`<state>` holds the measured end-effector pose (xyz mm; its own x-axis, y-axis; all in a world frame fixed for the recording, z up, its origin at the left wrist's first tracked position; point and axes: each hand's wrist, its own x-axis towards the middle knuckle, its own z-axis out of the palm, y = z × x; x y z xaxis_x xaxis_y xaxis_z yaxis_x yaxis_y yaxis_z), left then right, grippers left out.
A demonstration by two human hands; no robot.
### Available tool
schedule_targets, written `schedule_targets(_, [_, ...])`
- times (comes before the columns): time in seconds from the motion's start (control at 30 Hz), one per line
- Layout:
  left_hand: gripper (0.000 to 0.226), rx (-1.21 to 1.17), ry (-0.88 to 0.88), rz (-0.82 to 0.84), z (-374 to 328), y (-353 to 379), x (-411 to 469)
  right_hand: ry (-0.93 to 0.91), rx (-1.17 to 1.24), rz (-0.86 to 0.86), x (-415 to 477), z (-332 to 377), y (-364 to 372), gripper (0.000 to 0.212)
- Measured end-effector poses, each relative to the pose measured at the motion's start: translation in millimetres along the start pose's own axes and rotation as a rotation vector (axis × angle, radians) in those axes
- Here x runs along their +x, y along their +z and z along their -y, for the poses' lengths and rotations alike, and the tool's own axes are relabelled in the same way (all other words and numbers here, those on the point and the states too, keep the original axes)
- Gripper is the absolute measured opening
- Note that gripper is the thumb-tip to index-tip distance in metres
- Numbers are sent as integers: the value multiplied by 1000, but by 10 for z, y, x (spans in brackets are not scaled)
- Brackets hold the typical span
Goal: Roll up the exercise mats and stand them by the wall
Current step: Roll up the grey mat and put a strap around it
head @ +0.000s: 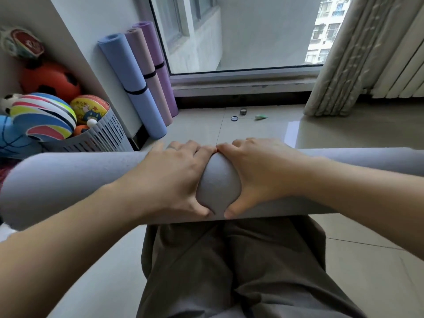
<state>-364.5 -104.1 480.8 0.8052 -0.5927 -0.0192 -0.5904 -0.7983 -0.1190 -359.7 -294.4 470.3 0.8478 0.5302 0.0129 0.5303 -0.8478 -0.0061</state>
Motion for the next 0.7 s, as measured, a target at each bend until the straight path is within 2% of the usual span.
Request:
schedule_targets(0.23, [100,-123,-14,224,-154,328,-190,-48,93,170,-147,150,364,103])
schedule_targets(0.43, [105,-239,-83,403,-14,304,14,-39,298,305,-3,23,401,119])
schedule_targets(0.5, [94,-184,-79,389,-24,278,10,-34,326,320,37,-16,397,114])
schedule_targets(0.6, [73,-36,-57,264,-89,277,-38,20,380,329,136,-99,400,104])
schedule_targets(0.7, [68,-5,-89,195,-104,304,-34,73,406,318,231,-181,400,95])
